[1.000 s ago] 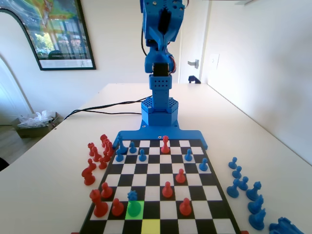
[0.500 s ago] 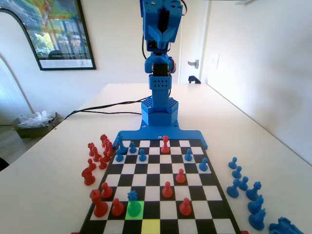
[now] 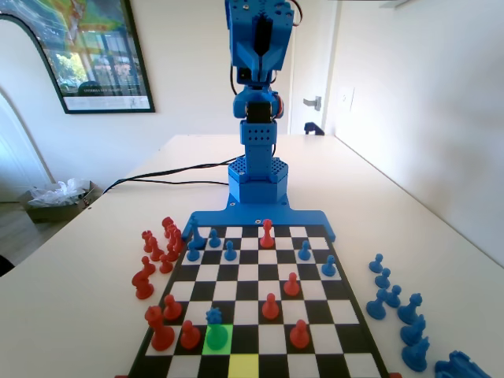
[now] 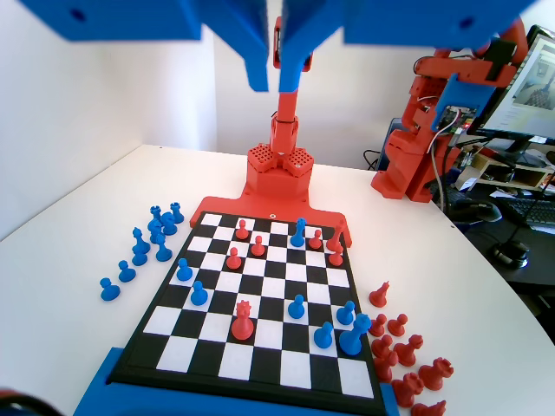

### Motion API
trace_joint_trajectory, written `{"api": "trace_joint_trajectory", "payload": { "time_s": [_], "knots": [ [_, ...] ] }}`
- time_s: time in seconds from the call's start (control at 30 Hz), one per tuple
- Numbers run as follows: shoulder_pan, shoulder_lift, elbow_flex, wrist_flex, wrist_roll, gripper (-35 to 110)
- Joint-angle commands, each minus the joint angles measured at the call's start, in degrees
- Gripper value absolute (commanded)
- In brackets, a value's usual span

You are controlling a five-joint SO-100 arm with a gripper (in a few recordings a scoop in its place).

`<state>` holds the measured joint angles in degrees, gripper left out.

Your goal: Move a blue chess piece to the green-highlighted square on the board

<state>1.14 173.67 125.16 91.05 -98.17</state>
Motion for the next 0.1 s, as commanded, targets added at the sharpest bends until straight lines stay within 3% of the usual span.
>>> {"api": "trace_joint_trajectory", "payload": {
  "time_s": [0.0, 0.07],
  "knots": [
    [0.5, 1.3, -0.2, -0.9, -0.2, 4],
    [0.5, 1.3, -0.2, -0.9, -0.2, 4]
  ]
}}
